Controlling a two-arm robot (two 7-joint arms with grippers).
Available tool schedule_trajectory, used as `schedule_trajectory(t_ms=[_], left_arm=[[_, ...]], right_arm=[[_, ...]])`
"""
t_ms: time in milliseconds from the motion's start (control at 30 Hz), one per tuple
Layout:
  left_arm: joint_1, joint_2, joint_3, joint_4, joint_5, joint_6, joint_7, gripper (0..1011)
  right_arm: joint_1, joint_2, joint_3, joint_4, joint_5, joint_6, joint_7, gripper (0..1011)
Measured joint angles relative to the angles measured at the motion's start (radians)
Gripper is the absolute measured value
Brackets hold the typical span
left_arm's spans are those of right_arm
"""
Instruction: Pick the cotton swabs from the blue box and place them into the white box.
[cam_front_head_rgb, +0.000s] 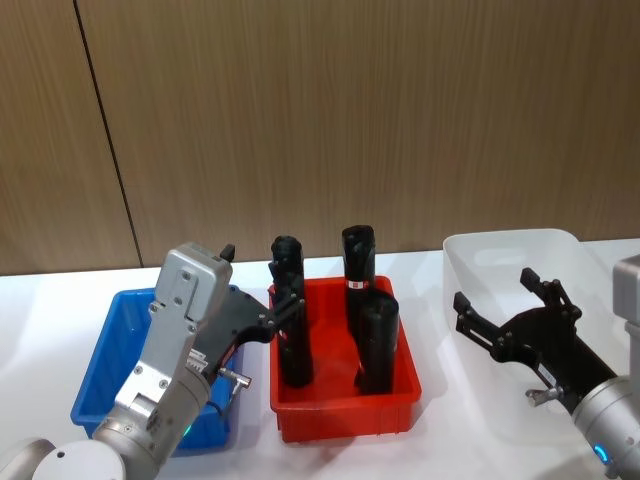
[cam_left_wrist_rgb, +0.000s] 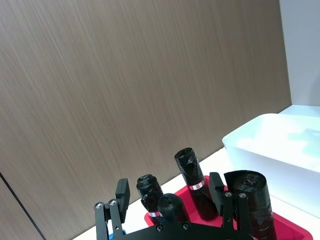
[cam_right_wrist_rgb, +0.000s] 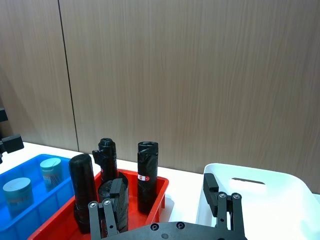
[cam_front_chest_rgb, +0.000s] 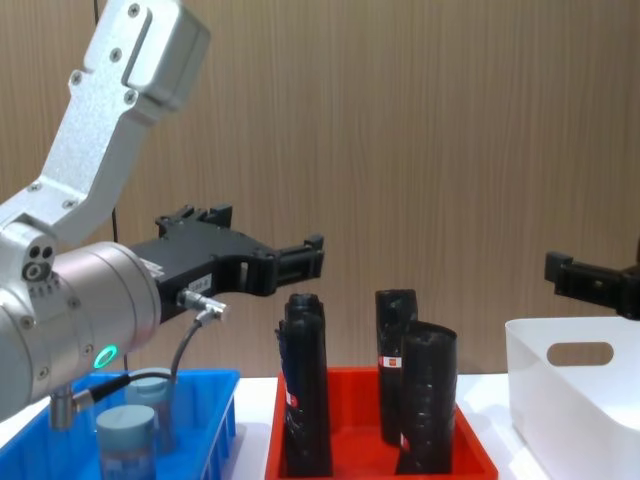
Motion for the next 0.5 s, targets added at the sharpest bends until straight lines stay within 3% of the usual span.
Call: schedule_trajectory(t_ms=[300,500], left_arm=[[0.000,0.016,-0.020,0.017,-0.030,0.000,-0.020,1004],[0.008,0.037,-0.042,0.029,-0.077,-0.001,-0.026,1004]], right_arm=[[0.000,0.000,0.000,0.000,0.000,0.000,0.000,1002],[0.000,0.000,0.000,0.000,0.000,0.000,0.000,1002]])
